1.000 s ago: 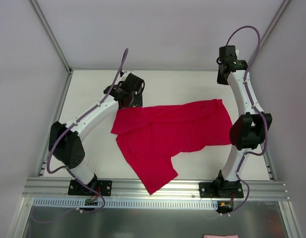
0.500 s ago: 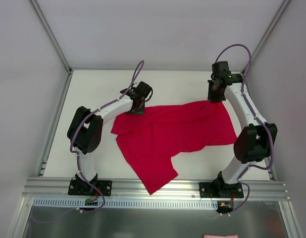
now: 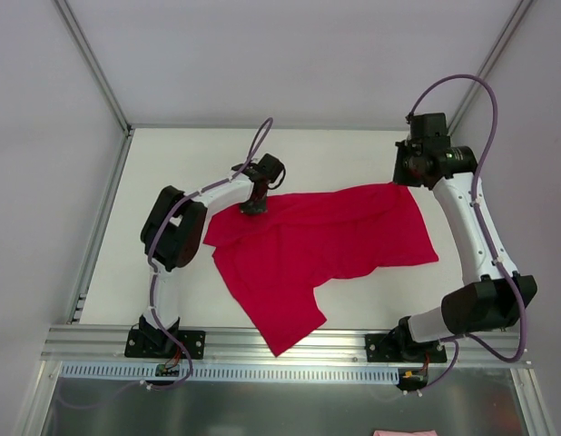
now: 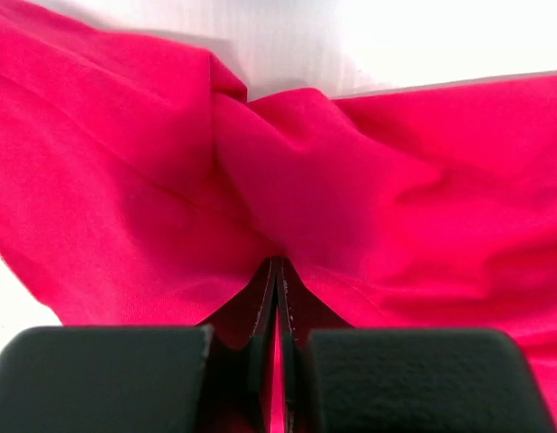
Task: Fold and stack the t-shirts
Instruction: Fold the flattened tshirt in 1/3 of the way
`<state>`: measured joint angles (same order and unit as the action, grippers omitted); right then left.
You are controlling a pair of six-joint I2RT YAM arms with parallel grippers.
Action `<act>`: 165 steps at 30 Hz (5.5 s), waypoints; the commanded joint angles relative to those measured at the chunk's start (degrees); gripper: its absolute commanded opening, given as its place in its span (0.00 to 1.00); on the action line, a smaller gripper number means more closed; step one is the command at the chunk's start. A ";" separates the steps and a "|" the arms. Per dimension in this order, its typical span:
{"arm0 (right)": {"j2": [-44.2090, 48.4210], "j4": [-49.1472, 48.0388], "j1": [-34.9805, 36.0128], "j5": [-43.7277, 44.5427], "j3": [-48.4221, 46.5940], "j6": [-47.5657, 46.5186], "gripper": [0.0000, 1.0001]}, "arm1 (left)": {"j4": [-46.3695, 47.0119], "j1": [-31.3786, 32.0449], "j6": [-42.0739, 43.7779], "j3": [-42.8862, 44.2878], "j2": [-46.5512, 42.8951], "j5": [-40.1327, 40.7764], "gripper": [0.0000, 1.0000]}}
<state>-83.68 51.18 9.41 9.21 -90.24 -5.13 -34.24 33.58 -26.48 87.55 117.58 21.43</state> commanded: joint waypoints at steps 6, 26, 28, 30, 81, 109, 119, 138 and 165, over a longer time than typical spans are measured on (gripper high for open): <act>8.88 -0.02 0.79 -5.34 2.34 1.17 0.02 | -4.52 -6.68 -4.10 4.12 2.65 -1.56 0.00; 8.80 -12.15 4.12 -11.67 15.27 1.35 0.45 | -6.45 -14.86 0.02 15.90 9.16 3.79 0.00; 9.15 -12.33 4.13 -12.03 15.44 0.65 0.45 | -6.45 -14.95 0.02 15.29 9.25 3.18 0.00; 9.24 -11.02 4.13 -10.63 15.27 -0.84 0.45 | -6.89 -15.04 -0.24 14.24 8.37 2.31 0.00; -16.23 -22.08 1.75 -2.18 4.38 9.52 0.52 | -9.18 -28.22 -5.60 26.71 16.54 -5.61 0.00; -35.15 -10.83 1.58 9.60 -14.98 6.79 0.51 | -8.13 -28.22 -4.90 22.32 14.08 -6.14 0.00; -36.38 -12.77 1.49 8.72 -11.46 7.15 0.51 | -7.95 -28.22 -4.55 22.23 14.08 -6.58 0.00; -40.07 -13.56 1.31 7.40 -17.17 7.85 0.51 | -7.07 -28.22 -3.23 22.67 14.78 -8.69 0.00; -40.69 -10.40 2.45 10.98 -20.42 6.97 0.01 | -7.60 -28.13 -2.52 24.25 15.93 -9.74 0.00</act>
<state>-125.36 38.44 10.87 16.49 -107.81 3.09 -39.72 5.19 -29.47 110.98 133.49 14.04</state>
